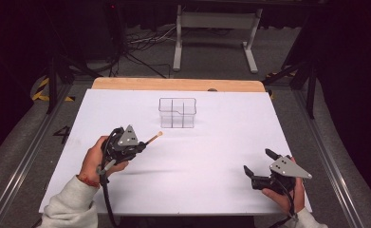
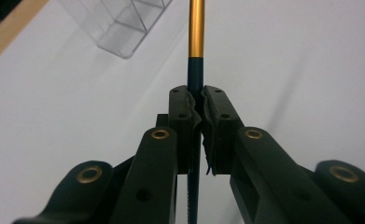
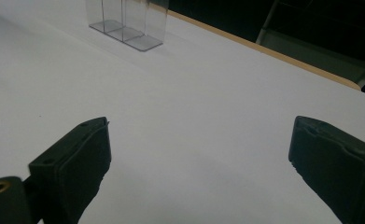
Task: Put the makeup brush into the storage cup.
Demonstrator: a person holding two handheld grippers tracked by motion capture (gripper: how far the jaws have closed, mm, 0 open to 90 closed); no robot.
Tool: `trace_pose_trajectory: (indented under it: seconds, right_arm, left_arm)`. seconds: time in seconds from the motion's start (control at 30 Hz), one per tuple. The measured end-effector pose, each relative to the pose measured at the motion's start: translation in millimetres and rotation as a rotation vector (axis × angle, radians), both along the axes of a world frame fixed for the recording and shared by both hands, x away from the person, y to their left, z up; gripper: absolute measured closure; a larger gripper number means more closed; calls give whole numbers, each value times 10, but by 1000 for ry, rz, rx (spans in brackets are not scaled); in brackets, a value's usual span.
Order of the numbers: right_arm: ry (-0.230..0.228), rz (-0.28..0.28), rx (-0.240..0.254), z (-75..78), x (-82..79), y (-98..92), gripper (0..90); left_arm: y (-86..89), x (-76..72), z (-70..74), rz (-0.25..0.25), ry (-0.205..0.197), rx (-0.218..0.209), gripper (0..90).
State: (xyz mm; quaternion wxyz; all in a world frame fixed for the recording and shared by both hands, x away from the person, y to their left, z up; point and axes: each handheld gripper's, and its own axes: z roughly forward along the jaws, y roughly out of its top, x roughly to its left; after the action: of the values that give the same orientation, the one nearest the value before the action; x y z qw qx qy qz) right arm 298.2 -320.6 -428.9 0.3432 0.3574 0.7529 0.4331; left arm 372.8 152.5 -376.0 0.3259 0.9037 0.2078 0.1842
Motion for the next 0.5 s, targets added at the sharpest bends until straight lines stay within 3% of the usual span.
trace_pose_trajectory:
  seconds: [0.23, 0.5]
  right_arm:
    - [-2, -4, 3, 0, 1, -6, 64]
    - [-4, -5, 3, 1, -1, -4, 65]
  left_arm:
    - [30, -21, 21, 24, -51, -87, 828]
    - [110, -16, 32, 39, -82, -202, 828]
